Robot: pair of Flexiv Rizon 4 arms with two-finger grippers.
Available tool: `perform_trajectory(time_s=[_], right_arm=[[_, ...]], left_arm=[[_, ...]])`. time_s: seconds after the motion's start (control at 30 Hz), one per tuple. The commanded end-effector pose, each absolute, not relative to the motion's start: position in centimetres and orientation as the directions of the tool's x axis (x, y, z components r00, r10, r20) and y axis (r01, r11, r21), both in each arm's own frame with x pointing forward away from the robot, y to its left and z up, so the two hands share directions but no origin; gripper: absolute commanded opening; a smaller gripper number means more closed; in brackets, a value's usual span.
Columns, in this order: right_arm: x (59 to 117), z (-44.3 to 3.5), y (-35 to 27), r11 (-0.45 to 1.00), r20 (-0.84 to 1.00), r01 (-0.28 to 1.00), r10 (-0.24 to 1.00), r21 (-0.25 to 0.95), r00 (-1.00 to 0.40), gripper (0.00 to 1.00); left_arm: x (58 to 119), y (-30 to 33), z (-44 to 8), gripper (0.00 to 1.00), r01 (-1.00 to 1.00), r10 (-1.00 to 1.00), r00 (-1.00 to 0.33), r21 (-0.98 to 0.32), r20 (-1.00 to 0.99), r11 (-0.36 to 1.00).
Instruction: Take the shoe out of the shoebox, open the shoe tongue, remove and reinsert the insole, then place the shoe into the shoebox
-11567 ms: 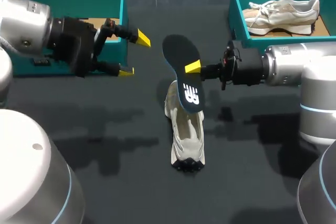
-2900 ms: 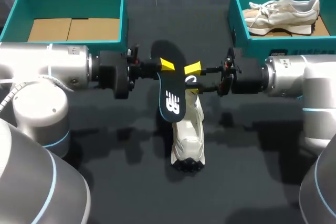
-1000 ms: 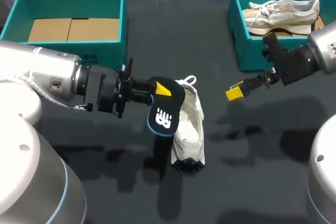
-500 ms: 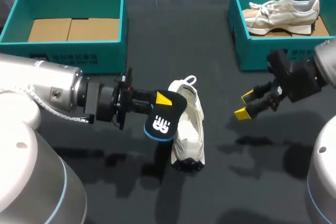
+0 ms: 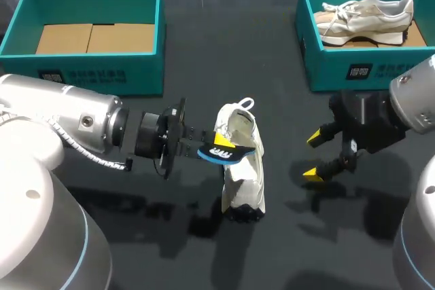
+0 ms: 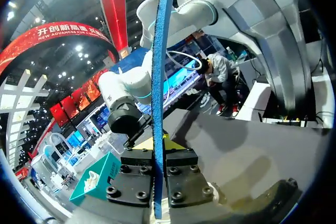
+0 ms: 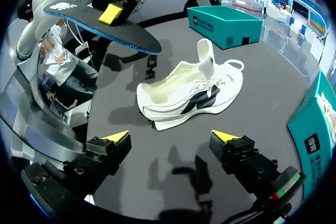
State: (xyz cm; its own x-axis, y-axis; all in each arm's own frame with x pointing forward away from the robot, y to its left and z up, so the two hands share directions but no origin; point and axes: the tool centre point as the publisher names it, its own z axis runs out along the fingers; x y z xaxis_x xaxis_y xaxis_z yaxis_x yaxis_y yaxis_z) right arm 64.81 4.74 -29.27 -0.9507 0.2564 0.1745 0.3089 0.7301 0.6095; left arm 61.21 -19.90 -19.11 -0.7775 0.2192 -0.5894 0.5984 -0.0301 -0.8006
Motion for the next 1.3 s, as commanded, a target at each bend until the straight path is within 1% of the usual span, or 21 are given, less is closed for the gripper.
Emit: perform_trajectory(time_s=[0.03,0.23,0.3,0.43,0.63,0.97,1.17,1.3], right_arm=[[66.3,-30.0,6.3,0.750,0.190,0.313,0.249,0.582,-0.950,1.00],[66.3,-30.0,6.3,0.750,0.190,0.313,0.249,0.582,-0.950,1.00],[66.8,-30.7,6.7,0.767,0.136,0.241,0.199,0.595,-0.970,1.00],[67.1,-32.1,7.8,0.776,0.072,0.153,0.138,0.612,-0.988,1.00],[67.1,-34.4,8.7,0.786,0.019,0.098,0.110,0.611,-0.994,1.00],[67.0,-34.7,8.6,0.786,0.029,0.098,0.101,0.610,-0.994,1.00],[66.9,-34.7,10.4,0.820,0.071,0.130,0.109,0.557,-0.991,1.00],[66.6,-35.0,11.0,0.825,0.101,0.170,0.136,0.539,-0.985,1.00]], left_arm=[[62.1,-20.6,-19.9,0.00,0.597,0.227,-0.774,-0.801,-0.591,-0.052],[62.1,-20.6,-19.9,0.00,0.597,0.227,-0.774,-0.801,-0.591,-0.052],[61.9,-21.5,-20.6,0.00,0.588,0.236,-0.780,-0.808,-0.580,-0.041],[61.3,-22.3,-21.8,0.00,0.547,0.237,-0.805,-0.835,-0.543,-0.056],[61.2,-22.1,-22.0,0.00,0.522,0.235,-0.821,-0.851,-0.520,-0.062],[61.3,-22.4,-22.4,0.00,0.527,0.232,-0.819,-0.848,-0.524,-0.054],[61.6,-23.0,-23.8,0.00,0.560,0.228,-0.797,-0.825,-0.560,-0.069],[61.7,-22.9,-24.1,0.00,0.572,0.228,-0.788,-0.817,-0.572,-0.074]])
